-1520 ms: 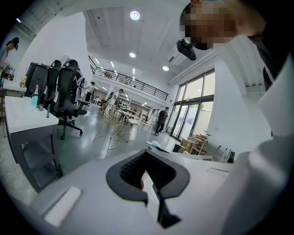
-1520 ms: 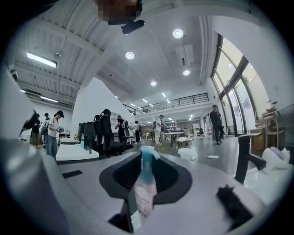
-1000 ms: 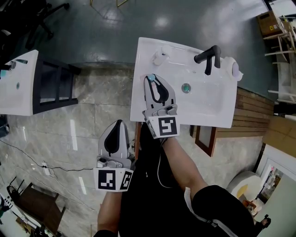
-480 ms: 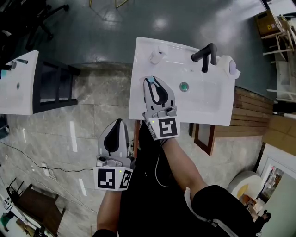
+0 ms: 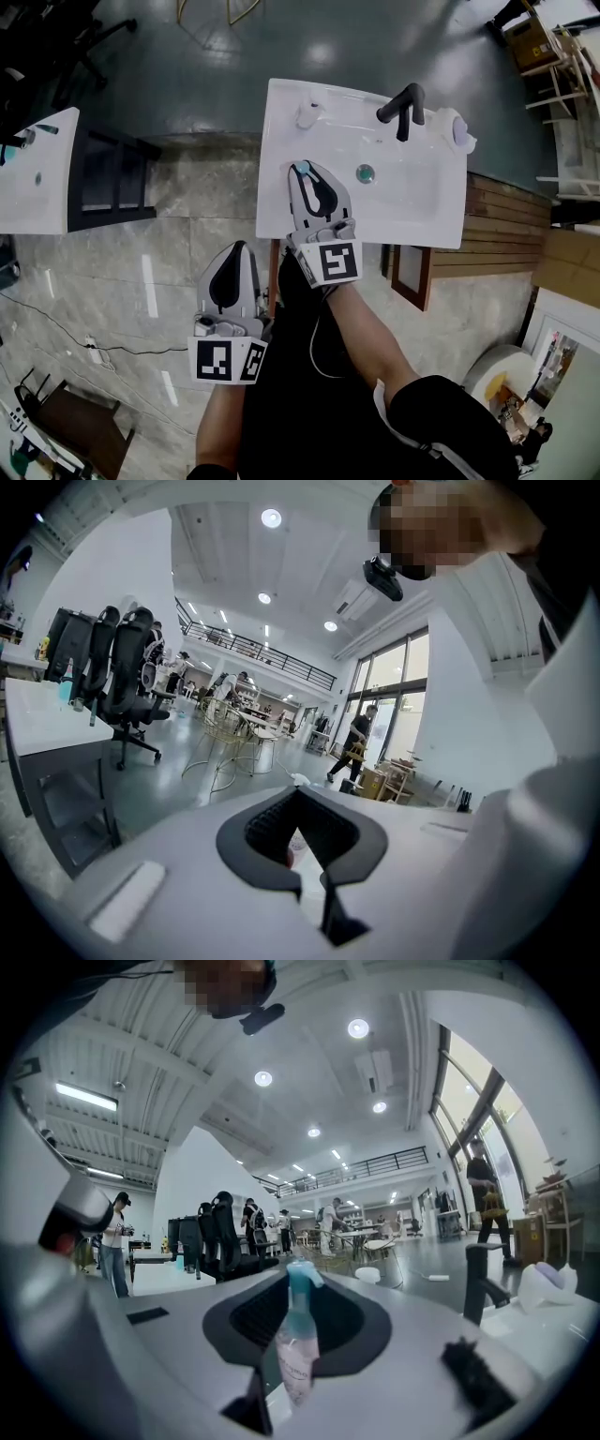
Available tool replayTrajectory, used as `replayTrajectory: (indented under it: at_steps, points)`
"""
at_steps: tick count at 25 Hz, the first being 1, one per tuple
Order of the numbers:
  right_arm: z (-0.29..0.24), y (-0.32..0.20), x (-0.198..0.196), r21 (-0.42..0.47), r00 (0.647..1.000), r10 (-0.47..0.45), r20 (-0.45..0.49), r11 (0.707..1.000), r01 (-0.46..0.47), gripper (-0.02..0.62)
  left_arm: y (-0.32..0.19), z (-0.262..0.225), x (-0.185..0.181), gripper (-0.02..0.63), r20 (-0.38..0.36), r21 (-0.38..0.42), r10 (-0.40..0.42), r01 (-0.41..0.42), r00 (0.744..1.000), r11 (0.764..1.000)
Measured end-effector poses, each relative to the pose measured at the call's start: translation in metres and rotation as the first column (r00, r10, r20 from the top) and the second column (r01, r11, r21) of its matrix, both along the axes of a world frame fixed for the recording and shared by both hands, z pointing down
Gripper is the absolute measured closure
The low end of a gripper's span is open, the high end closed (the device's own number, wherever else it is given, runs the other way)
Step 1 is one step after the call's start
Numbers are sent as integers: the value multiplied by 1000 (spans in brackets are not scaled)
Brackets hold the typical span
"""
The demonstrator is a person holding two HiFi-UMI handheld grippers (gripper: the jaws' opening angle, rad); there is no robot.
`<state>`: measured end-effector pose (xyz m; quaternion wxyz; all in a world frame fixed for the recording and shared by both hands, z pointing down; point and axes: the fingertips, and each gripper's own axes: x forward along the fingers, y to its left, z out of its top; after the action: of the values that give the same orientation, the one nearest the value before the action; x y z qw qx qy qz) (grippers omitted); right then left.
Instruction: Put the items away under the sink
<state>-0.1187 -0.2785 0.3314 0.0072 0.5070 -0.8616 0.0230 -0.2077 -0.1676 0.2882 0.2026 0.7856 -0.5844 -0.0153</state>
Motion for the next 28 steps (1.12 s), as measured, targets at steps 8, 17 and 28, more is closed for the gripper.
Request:
replayTrajectory:
  at_steps: [8, 17, 28]
  points:
    - [-13, 26, 14, -3, 1000, 22, 10, 1000, -22, 514, 20, -13, 10, 600, -8, 23, 18, -18, 1000, 1000]
    - [-29, 64, 32, 8, 998, 56, 23, 998, -56, 514, 50, -26, 21, 600, -3, 46, 58, -57, 998, 997]
    - [-39, 115, 60, 13, 994, 110, 22, 994, -110, 514, 84, -43, 41, 600, -10, 94, 114, -113, 993, 989]
